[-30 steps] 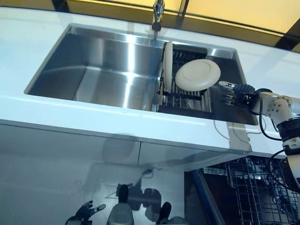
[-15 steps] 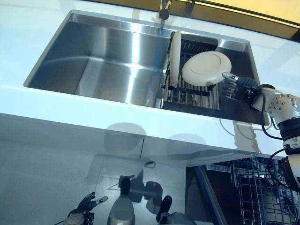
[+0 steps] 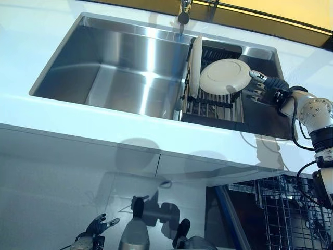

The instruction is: Take plates into dishwasher

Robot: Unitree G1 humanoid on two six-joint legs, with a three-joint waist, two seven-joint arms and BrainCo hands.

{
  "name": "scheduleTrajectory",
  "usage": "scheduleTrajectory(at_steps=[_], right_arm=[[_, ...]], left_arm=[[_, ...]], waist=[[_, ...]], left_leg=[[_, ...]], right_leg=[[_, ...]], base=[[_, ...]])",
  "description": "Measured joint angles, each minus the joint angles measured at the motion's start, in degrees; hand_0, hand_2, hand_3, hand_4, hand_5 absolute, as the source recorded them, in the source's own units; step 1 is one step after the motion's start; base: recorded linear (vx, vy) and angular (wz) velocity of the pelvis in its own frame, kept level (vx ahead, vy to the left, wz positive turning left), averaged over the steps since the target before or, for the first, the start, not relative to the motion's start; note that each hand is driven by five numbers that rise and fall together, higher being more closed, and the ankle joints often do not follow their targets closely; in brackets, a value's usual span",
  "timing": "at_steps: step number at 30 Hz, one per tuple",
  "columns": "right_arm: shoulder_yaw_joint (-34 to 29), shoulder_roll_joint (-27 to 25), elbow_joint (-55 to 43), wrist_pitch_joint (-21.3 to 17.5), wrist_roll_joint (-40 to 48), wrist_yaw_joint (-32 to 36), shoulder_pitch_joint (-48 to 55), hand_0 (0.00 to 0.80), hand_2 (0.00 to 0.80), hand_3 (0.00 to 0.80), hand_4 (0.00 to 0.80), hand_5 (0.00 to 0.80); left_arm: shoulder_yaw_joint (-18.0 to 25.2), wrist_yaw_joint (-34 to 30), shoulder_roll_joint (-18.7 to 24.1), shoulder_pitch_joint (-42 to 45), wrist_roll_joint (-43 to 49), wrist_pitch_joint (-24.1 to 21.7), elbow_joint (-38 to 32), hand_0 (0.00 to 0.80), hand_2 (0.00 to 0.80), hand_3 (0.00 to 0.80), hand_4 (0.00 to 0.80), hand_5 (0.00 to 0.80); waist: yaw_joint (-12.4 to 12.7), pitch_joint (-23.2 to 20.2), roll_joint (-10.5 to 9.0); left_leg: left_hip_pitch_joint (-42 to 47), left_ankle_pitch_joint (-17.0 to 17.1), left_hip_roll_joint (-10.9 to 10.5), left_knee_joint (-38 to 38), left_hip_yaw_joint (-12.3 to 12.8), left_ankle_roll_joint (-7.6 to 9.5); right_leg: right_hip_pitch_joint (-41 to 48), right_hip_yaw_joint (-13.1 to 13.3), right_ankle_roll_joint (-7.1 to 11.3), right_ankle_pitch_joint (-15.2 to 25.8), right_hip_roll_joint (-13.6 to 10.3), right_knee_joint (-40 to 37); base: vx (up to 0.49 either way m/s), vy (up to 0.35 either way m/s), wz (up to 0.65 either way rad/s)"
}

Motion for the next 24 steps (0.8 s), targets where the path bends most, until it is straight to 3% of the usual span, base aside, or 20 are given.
scheduleTrajectory(at_steps=[24], right_arm=[[0.0, 1.6, 0.5, -1.9, -0.3, -1.0, -0.3, 0.0, 0.0, 0.0, 0.0, 0.0]], left_arm=[[-0.3, -0.7, 0.0, -0.1, -2.4, -1.8, -0.3, 0.0, 0.0, 0.0, 0.0, 0.0]], waist=[[-0.1, 2.0, 0.6]], left_leg=[[-2.5, 0.3, -0.1, 0.0, -0.7, 0.0]], right_leg=[[-2.2, -0.7, 0.0, 0.0, 0.0, 0.0]], base=[[0.0, -0.001, 0.01]])
